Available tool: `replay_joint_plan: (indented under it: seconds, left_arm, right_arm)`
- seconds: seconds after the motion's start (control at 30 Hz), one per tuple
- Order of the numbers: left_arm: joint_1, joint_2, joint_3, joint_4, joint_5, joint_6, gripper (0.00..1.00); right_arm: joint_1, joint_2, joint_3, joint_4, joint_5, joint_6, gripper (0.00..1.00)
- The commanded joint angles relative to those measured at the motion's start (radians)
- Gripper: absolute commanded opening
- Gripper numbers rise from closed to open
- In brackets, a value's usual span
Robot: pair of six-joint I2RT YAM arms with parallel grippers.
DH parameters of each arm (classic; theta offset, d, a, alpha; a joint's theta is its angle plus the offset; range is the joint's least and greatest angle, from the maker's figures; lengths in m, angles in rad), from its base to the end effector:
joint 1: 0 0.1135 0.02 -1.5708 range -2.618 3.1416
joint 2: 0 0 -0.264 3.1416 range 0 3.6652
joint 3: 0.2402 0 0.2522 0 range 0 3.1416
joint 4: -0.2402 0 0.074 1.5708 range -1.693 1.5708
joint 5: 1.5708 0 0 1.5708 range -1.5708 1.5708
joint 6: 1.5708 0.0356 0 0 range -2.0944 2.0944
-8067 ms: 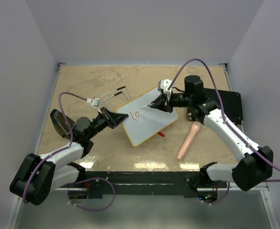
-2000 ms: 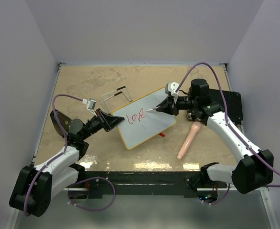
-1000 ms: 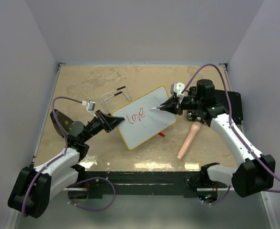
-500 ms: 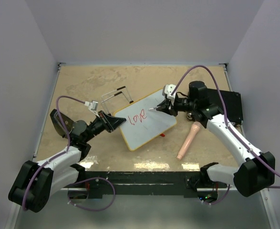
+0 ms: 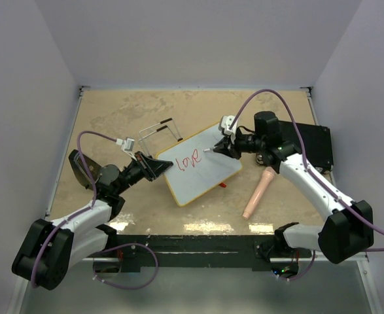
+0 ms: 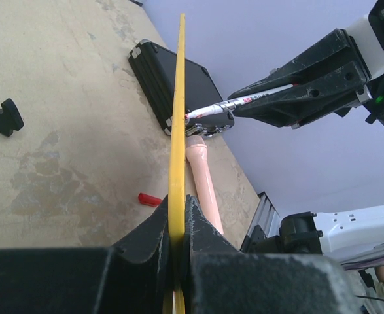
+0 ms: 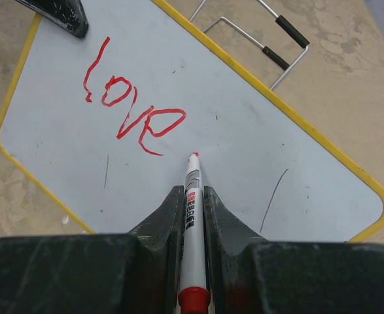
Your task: Write a sentence on the whiteboard
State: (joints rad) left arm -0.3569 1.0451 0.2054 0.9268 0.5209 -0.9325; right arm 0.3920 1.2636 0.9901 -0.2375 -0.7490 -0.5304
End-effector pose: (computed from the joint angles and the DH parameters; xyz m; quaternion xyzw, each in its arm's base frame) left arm 0.1814 -0.0866 0.2087 -0.0033 0.6799 -0.5672 0.4648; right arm 0.2491 0.1292 0.3078 -0.5229 0.6369 0.2824 0.4911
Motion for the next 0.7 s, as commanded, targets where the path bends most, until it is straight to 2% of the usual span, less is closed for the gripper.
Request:
replay_joint_plan:
  seconds: [0.0, 0.4, 0.67]
  left_arm:
    - [-0.007, -0.013, 0.065, 0.178, -0.002, -0.031, 0.00]
    - [-0.005, -0.002, 0.098, 0.161, -0.015, -0.011, 0.00]
    - [-0.005, 0.007, 0.100, 0.161, -0.001, -0.006, 0.00]
  right_arm:
    - [0.011, 0.010, 0.025, 0.027, 0.014, 0.003, 0.00]
    - [0.018, 0.040, 0.062, -0.072, -0.007, -0.074, 0.00]
    - [0.019, 0.034, 0.067, -0.034, 0.011, -0.031, 0.00]
